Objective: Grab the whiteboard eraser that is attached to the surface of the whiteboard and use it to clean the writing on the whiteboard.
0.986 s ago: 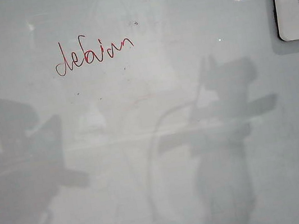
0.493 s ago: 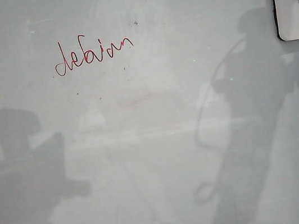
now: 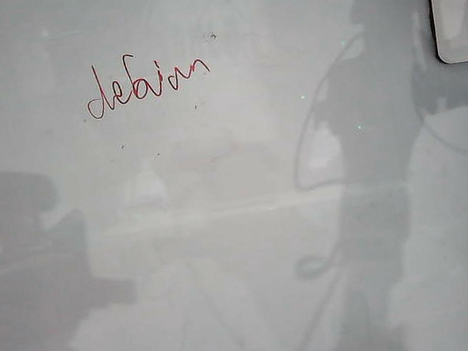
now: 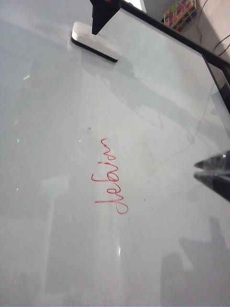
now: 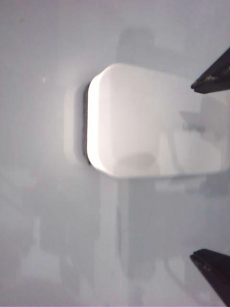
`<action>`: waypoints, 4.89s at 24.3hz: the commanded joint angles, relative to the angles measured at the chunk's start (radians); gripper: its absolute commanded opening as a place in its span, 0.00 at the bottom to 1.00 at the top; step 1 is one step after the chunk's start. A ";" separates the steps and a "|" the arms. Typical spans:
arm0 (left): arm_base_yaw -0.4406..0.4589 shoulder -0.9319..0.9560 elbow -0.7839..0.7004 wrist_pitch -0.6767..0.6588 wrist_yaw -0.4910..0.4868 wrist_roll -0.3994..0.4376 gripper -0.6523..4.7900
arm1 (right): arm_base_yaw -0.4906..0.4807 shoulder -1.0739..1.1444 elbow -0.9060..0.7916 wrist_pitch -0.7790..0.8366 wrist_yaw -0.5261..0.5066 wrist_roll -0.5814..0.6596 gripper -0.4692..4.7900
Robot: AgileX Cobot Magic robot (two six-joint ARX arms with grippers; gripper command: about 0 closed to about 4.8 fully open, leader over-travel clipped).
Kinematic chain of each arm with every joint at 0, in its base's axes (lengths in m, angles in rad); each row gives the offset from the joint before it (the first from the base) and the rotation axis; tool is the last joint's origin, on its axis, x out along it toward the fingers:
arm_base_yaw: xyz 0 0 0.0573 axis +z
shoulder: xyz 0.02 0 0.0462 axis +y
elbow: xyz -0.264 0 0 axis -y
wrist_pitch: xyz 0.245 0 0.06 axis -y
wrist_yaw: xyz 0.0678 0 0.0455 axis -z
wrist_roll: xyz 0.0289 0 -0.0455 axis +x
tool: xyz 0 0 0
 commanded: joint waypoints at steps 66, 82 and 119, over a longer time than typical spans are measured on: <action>0.002 0.000 0.003 0.093 -0.136 0.004 0.11 | 0.646 0.888 0.617 0.247 0.326 -0.082 0.42; 0.005 0.002 0.003 0.093 -0.195 0.004 0.11 | 0.693 0.984 0.840 0.049 0.497 -0.200 0.42; 0.006 0.001 0.002 0.079 -0.311 0.097 0.11 | 0.002 0.042 -0.023 0.203 0.075 -0.122 0.42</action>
